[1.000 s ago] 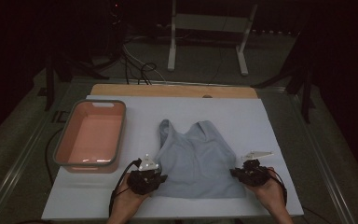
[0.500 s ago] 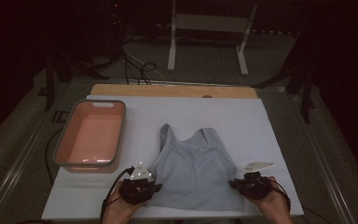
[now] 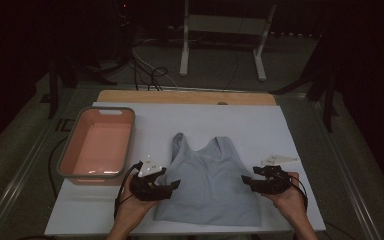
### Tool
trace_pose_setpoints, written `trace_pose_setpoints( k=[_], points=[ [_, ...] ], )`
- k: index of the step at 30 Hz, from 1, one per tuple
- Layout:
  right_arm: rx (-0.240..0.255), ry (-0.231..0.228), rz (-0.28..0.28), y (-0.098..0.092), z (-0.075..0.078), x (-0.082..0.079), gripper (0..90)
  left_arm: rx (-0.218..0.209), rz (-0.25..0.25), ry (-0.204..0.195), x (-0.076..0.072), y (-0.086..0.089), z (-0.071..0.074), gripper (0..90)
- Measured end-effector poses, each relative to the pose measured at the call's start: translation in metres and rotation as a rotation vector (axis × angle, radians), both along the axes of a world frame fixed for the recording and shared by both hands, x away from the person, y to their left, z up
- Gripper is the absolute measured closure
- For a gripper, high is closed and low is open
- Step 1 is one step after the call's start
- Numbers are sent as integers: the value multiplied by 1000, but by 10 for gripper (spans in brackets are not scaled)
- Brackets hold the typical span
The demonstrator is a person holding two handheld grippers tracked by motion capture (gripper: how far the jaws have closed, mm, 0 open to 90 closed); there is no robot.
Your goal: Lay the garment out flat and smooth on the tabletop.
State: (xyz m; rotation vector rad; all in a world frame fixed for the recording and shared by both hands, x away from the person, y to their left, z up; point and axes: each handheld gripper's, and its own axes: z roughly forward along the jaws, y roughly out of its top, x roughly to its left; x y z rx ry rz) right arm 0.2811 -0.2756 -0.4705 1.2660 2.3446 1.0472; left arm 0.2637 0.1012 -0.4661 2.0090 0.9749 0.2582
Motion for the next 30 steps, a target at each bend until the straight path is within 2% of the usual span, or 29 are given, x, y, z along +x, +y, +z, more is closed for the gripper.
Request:
trace_pose_setpoints(
  k=[6,13,15,20,23,27,30],
  points=[
    [10,-25,-19,10,4,24,345,-10,29,-20,22,-5,5,242],
    [31,-34,-49,20,6,50,312,-29,58,-14,43,-9,6,221],
    [39,-39,-53,23,7,58,321,-22,64,-9,48,-11,4,221],
    [57,-8,-75,29,0,76,398,-11,69,7,61,-16,-1,272],
    [36,13,-82,34,-9,85,483,-9,70,18,69,-20,-2,292],
    [28,40,-106,36,-17,97,501,-9,74,30,77,-24,-4,308],
    [49,63,-146,35,-24,104,475,3,76,44,83,-26,-8,362]
  ],
)
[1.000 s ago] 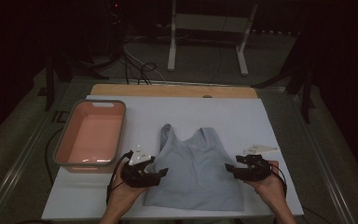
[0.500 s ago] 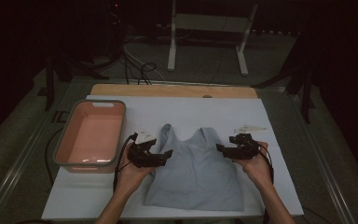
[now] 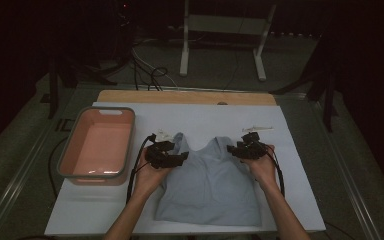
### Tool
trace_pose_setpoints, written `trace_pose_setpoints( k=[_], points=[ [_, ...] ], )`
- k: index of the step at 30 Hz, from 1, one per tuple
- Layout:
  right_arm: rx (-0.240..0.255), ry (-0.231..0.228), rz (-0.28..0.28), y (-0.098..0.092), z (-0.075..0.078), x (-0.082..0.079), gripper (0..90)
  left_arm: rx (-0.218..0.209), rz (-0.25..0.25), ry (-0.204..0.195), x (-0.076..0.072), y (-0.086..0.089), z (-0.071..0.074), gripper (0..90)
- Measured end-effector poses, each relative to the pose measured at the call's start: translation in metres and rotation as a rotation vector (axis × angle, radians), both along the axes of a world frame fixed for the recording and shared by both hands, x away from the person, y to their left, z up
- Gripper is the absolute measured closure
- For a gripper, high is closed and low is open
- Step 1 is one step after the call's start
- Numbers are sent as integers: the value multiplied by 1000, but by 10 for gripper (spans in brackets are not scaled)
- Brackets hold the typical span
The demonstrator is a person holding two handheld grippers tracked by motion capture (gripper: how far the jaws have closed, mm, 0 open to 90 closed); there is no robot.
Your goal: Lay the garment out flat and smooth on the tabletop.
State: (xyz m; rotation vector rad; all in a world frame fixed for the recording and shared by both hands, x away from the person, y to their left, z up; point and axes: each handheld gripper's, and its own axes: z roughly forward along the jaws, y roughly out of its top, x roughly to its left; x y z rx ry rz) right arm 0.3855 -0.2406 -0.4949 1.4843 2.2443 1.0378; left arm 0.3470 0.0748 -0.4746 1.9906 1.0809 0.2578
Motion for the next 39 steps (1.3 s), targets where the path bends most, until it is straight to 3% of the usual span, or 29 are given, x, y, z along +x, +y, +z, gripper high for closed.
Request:
trace_pose_setpoints(
  k=[2,3,5,6,8,9,13,18,24,29,32,39],
  points=[
    [-2,22,-14,1,-6,4,478,9,0,11,3,-2,-3,371],
    [-11,50,-23,2,-13,8,522,14,-1,18,5,-3,-4,397],
    [-11,57,-24,2,-15,9,560,23,-6,29,7,-4,-7,418],
    [-10,63,-21,2,-16,10,623,26,-12,29,7,-4,-9,474],
    [2,68,-6,4,-15,8,791,29,-32,20,7,-5,-10,691],
    [1,66,7,4,-13,6,830,23,-37,16,6,-5,-10,745],
    [24,20,73,9,1,-9,869,-6,-66,-22,-1,-5,-2,863],
    [42,-61,149,15,24,-35,868,-27,-91,-50,-12,-3,7,869],
    [43,-109,214,18,37,-63,867,-37,-119,-67,-27,2,13,864],
    [43,-107,259,22,33,-85,868,-33,-128,-60,-34,5,13,750],
    [41,-104,287,25,29,-98,867,-60,-132,-53,-34,4,15,681],
    [27,-97,354,33,22,-113,868,-87,-201,-33,-36,-22,17,554]
  ],
)
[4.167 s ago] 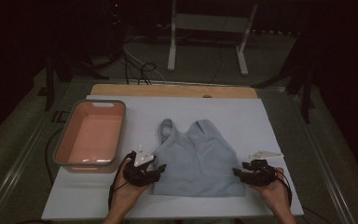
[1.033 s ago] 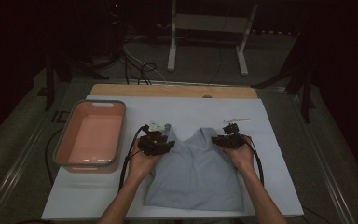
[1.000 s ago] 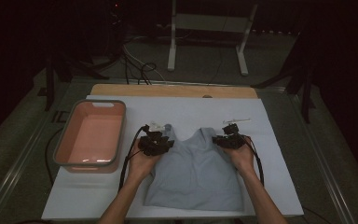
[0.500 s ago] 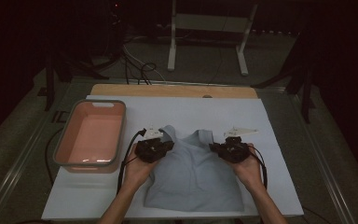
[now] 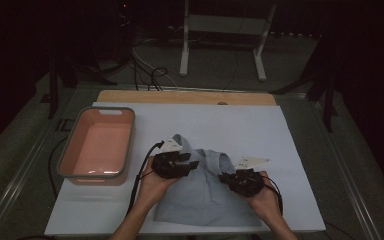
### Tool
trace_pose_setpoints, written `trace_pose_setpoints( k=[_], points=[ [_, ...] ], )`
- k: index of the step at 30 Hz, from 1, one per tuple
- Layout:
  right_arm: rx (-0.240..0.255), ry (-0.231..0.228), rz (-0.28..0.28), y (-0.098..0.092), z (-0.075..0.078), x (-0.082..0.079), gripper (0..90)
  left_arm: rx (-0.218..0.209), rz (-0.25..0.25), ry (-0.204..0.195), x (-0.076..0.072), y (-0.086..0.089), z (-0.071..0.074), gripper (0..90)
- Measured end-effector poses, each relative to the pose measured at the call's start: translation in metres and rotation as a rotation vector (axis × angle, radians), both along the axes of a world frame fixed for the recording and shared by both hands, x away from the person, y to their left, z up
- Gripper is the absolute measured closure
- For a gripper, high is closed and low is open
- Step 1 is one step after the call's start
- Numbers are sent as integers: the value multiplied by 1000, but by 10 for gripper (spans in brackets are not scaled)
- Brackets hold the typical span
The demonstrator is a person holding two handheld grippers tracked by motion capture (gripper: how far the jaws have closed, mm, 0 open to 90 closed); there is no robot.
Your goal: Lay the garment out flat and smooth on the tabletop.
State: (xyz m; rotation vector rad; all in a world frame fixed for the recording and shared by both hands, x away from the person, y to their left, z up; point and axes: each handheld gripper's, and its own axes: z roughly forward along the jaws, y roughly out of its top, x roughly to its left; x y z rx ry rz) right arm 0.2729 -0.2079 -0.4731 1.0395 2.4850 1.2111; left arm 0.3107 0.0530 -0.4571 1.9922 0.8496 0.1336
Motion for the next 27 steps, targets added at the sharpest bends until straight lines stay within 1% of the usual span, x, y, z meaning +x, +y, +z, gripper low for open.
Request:
trace_pose_setpoints(
  k=[1,2,4,6,7,9,12,14,15,16,17,18,19,20,21,22,23,24,25,27],
  points=[
    [0,-3,0,1,0,-1,868,7,-3,0,0,-5,0,532],
    [-4,-8,-13,1,0,-1,868,10,-6,2,0,-10,-1,509],
    [-2,-17,-1,1,-1,-2,868,-6,-19,18,1,-18,-3,490],
    [3,-22,14,2,0,-4,868,-22,-31,41,3,-24,-6,447],
    [-2,-29,3,2,1,-4,868,-33,-33,55,4,-26,-7,422],
    [-7,-35,12,1,1,-6,867,-42,-22,78,5,-31,-10,366],
    [-13,-48,23,1,0,-9,867,-55,-33,112,8,-35,-14,348],
    [-17,-53,39,1,-1,-10,867,-76,-48,141,11,-37,-17,350],
    [-17,-53,39,1,-1,-10,867,-76,-48,141,11,-37,-17,375],
    [-23,-57,46,2,-1,-11,868,-97,-58,179,14,-38,-20,375],
    [-28,-61,56,4,-1,-13,867,-95,-57,191,14,-39,-20,497],
    [-30,-63,65,5,-1,-13,865,-97,-64,178,14,-39,-20,602],
    [-39,-66,79,6,-1,-13,837,-91,-66,159,12,-39,-19,771],
    [-39,-66,79,6,-1,-13,837,-91,-71,151,11,-39,-18,771],
    [-39,-66,79,6,-1,-13,837,-91,-71,151,11,-39,-18,818],
    [-43,-64,82,7,-1,-13,805,-85,-75,134,9,-38,-15,818],
    [-42,-68,84,6,0,-12,707,-80,-76,128,8,-38,-14,864],
    [-34,-69,84,4,1,-12,650,-76,-77,124,7,-37,-13,870],
    [-24,-73,76,2,3,-11,626,-70,-76,120,6,-35,-12,882],
    [1,-77,59,-5,8,-7,590,-73,-73,113,6,-33,-10,884]
  ],
)
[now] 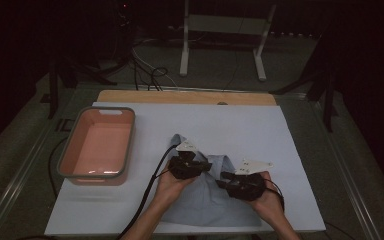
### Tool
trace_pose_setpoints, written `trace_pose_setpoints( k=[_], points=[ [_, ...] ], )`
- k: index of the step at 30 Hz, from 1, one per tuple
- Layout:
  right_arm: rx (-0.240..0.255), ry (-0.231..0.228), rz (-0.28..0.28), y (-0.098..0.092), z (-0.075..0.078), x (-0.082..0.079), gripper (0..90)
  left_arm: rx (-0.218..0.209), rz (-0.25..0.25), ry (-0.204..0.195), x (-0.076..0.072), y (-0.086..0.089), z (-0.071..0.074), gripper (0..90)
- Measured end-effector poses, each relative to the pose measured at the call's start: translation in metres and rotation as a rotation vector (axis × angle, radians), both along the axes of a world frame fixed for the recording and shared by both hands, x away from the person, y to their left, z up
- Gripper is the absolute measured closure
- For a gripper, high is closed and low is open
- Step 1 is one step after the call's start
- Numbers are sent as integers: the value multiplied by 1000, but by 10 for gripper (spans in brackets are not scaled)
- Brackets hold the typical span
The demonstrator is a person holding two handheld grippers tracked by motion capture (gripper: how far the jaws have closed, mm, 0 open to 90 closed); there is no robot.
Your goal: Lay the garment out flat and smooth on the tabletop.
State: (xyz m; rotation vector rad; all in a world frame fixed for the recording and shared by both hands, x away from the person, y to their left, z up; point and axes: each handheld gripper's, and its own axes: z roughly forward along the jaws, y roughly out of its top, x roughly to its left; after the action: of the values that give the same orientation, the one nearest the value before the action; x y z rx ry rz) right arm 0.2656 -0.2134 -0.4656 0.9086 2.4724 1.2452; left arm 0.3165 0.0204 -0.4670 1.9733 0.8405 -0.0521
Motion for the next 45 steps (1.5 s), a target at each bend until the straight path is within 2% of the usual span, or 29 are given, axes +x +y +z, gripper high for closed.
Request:
trace_pose_setpoints(
  k=[5,9,11,12,13,15,17,18,19,20,21,22,23,25,27,32,34,37,38,40,42,45],
  points=[
    [36,-18,-95,-21,7,15,559,3,2,-15,-2,3,3,889],
    [19,-14,-160,-29,3,34,559,8,-8,-33,-6,3,5,889],
    [9,13,-158,-26,-2,43,559,7,-11,-38,-9,4,6,889],
    [-10,40,-141,-19,-9,51,550,9,-15,-40,-10,4,7,889],
    [-10,40,-141,-19,-9,51,550,10,-15,-42,-11,5,7,889],
    [-45,39,-131,-10,-13,56,542,12,-17,-45,-12,6,8,889],
    [-60,37,-131,-3,-15,60,549,16,-15,-49,-14,9,9,889],
    [-67,35,-132,0,-15,63,593,20,-14,-55,-16,11,9,886],
    [-65,37,-133,2,-14,66,712,20,-12,-56,-16,12,8,883],
    [-61,37,-127,3,-14,67,774,26,-6,-62,-18,14,8,878],
    [-54,41,-118,3,-12,68,855,28,2,-66,-19,17,8,857],
    [-54,33,-118,4,-11,68,865,26,16,-68,-21,22,8,828],
    [-63,23,-124,4,-8,67,869,26,23,-71,-22,25,9,756],
    [-49,9,-141,1,-3,66,871,60,67,-101,-26,35,10,636],
    [-40,0,-159,-4,-1,66,872,113,129,-132,-30,46,11,552],
    [-16,-1,-191,-15,3,67,872,206,212,-160,-39,62,3,429],
    [-11,-6,-202,-17,4,67,872,219,230,-136,-39,65,-3,408],
    [-15,-20,-215,-19,7,67,873,256,251,-104,-38,67,-13,445],
    [-17,-25,-219,-20,9,67,874,262,251,-95,-37,68,-16,489],
    [-14,-35,-225,-23,11,68,875,285,254,-85,-36,70,-20,662],
    [-11,-39,-236,-25,14,68,874,277,255,-81,-36,73,-20,821],
    [-22,-52,-253,-30,16,70,875,272,241,-96,-37,76,-16,858]
  ],
)
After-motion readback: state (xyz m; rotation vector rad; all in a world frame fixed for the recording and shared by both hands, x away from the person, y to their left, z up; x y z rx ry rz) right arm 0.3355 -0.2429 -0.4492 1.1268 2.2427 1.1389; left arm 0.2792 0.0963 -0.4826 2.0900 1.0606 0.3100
